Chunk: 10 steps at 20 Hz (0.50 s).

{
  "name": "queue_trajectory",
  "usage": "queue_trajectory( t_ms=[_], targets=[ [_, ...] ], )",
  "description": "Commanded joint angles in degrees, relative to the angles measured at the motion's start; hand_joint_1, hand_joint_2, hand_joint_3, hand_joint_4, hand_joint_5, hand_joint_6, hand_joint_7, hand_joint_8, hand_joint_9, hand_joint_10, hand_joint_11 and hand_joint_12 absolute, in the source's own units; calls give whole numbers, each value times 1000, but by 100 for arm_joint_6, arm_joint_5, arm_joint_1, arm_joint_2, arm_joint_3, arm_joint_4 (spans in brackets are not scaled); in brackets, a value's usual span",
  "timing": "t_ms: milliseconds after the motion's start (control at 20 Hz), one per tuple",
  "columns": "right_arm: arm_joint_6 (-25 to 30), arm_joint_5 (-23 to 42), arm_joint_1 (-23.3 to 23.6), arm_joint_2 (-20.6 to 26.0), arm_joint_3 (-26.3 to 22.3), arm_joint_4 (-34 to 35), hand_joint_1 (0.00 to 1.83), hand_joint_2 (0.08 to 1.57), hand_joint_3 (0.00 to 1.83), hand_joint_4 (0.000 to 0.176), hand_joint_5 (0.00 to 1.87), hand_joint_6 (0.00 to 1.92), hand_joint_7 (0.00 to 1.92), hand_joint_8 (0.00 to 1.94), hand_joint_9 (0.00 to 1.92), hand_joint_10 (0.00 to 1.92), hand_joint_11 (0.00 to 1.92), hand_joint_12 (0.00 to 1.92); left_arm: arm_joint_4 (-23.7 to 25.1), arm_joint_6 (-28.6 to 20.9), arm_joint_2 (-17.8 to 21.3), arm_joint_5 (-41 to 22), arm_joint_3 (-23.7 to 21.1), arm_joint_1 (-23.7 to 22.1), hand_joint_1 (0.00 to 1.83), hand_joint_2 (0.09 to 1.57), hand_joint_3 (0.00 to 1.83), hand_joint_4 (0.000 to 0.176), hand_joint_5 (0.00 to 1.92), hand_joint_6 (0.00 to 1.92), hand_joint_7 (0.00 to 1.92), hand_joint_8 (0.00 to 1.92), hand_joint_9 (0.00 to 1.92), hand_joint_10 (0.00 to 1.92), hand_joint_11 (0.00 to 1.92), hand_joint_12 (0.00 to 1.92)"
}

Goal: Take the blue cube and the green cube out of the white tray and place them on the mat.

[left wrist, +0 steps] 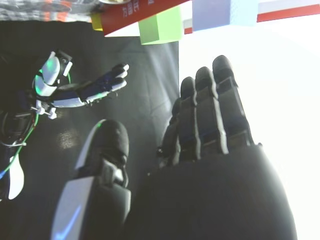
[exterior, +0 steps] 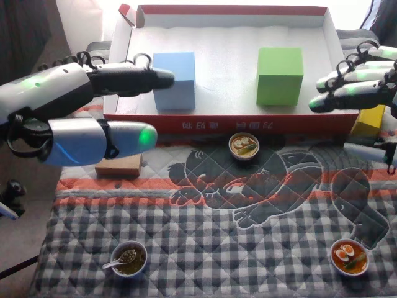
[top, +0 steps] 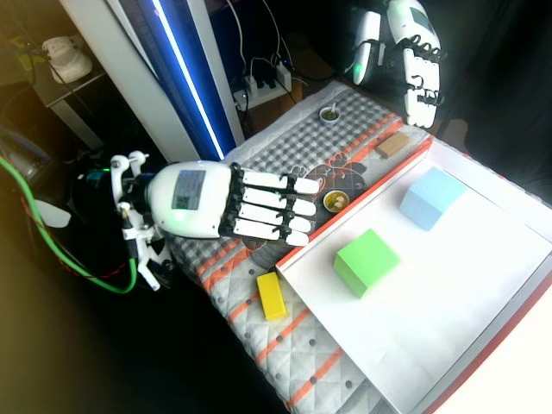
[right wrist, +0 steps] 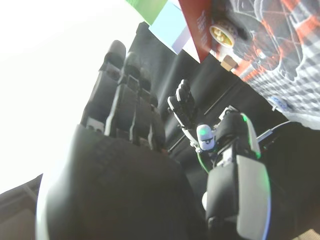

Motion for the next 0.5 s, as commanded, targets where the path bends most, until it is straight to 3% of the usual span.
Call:
queue_trajectory(
  t_ms=[0,100,150,200,250,300,350,400,450],
  targets=[
    [30,727,135,-32,43,183,860,1279,5,0,658,2,510,0,458,4,82,875,-63,-16,-3,-753,58,-111,394,1197,2,143,378,1,366,0,358,12,0,681],
    [30,725,360,-185,231,288,796,1304,7,0,630,2,511,3,389,0,13,794,-194,0,-186,-647,316,-362,406,1127,0,169,288,0,344,0,333,1,0,586],
    [30,713,455,-265,330,375,750,1310,7,1,591,1,505,0,387,4,5,780,-262,4,-349,-506,510,-557,420,1106,0,173,243,0,290,0,304,0,0,573],
    [30,689,515,-342,440,476,721,1271,1,30,495,0,449,0,399,2,96,742,-283,30,-527,-323,698,-746,404,1081,0,175,225,2,237,1,232,0,0,450],
    [30,637,609,-444,564,615,679,1244,0,59,420,0,387,0,377,0,114,739,-420,385,-755,-9,892,-1034,420,1061,0,176,217,0,234,1,219,0,0,369],
    [30,531,716,-518,673,672,642,1174,0,132,272,0,260,0,314,0,60,786,-674,986,-918,226,961,-1249,421,1043,0,176,224,1,231,0,206,3,0,287],
    [30,385,830,-597,760,678,641,1134,0,154,195,0,197,0,267,0,11,829,-938,1626,-1007,351,976,-1339,434,1040,0,176,192,0,209,0,185,0,0,226],
    [30,187,986,-708,880,665,702,1081,0,172,128,0,169,0,213,0,1,709,-1268,2266,-1100,413,997,-1371,445,1029,0,176,139,0,180,1,157,0,0,157],
    [30,-100,1238,-870,1058,590,715,1053,0,175,94,4,167,0,196,0,0,614,-1614,2734,-1234,472,1103,-1379,432,1018,2,176,118,0,178,0,164,0,0,196]
  ],
)
